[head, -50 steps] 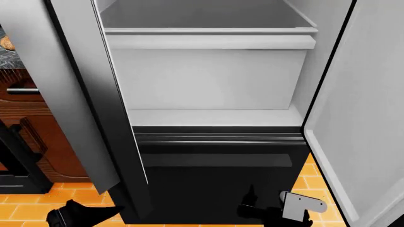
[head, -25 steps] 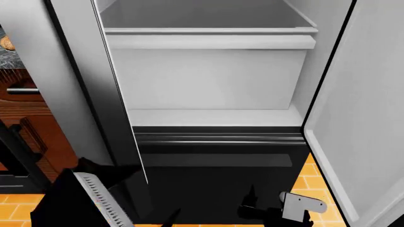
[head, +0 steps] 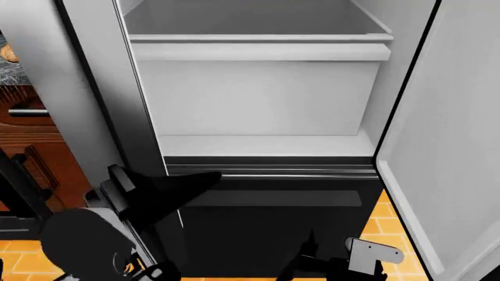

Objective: Open the fridge doors

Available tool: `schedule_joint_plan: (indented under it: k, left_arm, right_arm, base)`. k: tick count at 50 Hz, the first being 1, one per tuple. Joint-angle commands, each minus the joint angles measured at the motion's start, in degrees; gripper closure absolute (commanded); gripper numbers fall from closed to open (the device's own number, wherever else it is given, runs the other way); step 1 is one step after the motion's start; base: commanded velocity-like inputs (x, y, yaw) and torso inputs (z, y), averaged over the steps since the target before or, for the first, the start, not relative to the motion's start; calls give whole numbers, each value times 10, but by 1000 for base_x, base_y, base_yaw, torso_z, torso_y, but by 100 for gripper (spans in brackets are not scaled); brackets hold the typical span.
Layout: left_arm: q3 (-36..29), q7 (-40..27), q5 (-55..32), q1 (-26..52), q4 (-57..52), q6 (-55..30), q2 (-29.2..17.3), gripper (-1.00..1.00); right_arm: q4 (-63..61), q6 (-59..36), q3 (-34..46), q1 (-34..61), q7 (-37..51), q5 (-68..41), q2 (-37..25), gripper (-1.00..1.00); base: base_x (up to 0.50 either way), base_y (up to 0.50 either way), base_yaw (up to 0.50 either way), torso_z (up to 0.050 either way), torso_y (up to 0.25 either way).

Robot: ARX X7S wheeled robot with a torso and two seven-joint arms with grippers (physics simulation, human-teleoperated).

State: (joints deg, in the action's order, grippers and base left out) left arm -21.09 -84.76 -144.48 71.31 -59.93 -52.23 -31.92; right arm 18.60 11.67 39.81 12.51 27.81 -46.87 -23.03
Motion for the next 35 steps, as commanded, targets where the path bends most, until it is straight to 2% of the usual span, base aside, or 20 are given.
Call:
schedule_joint_plan:
  k: [1, 9, 19, 35]
  left_arm:
    - [3, -51, -41, 39, 0, 6, 60, -100]
    - [-30, -39, 38, 58, 24, 50, 80, -100]
    - [-36, -4, 174, 17, 110, 39, 112, -100]
    - [-59, 23, 265, 0, 162, 45, 160, -100]
  right_arm:
    - [1, 1, 0, 1, -1, 1, 0, -100]
    - [1, 2, 0, 1, -2, 2, 1, -100]
    - [2, 3, -1, 2, -3, 1, 1, -100]
    - [-1, 2, 1, 1, -2, 5, 0, -100]
  base:
    - [0, 0, 0, 0, 0]
    - [0, 0, 0, 0, 0]
    - [0, 0, 0, 0, 0]
    - [0, 0, 0, 0, 0]
